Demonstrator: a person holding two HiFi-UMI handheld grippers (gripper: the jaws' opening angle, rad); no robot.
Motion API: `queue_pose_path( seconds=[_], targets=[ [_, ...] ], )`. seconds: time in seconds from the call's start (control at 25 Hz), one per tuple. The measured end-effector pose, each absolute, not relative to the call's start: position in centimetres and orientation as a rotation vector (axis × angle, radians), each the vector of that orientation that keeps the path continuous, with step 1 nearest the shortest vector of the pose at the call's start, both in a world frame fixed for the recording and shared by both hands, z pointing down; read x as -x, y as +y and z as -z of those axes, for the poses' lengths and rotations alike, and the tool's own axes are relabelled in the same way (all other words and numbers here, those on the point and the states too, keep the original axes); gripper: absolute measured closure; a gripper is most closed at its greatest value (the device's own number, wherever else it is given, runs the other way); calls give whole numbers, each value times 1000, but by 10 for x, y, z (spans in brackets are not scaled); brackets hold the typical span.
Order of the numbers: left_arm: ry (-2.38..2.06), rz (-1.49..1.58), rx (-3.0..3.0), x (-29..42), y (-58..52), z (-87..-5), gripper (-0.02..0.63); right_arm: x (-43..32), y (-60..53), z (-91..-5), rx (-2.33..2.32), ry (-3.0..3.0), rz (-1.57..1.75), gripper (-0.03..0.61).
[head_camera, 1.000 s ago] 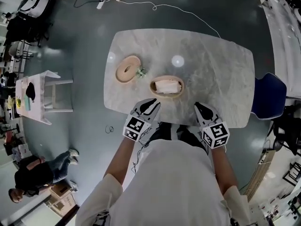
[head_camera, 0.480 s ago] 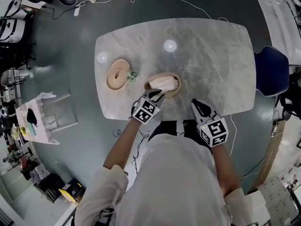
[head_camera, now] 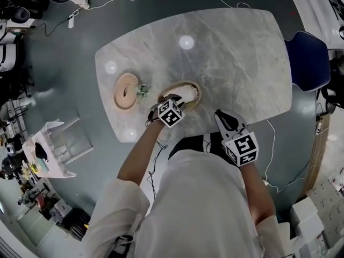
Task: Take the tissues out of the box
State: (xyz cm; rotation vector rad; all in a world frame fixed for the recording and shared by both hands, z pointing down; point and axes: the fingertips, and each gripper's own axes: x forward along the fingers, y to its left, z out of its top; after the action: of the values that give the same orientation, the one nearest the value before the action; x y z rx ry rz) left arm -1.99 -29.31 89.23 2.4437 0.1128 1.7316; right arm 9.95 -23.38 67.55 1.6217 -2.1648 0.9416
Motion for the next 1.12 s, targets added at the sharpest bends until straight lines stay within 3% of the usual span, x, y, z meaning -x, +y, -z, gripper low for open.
queue_pose_path(
  seconds=[0.24, 0.48, 1.12],
  targets=[
    [194, -1894, -2397, 24, -292, -919, 516, -109, -227, -675, -1679, -2125, -958, 532],
    [218, -1933, -2384, 22, -286, -922, 591, -118, -216, -675, -1710, -2099, -968, 532],
    [-170, -1546, -2528, 6, -287, -809, 600, -130, -216, -629, -1627, -2227, -842, 532]
  ],
)
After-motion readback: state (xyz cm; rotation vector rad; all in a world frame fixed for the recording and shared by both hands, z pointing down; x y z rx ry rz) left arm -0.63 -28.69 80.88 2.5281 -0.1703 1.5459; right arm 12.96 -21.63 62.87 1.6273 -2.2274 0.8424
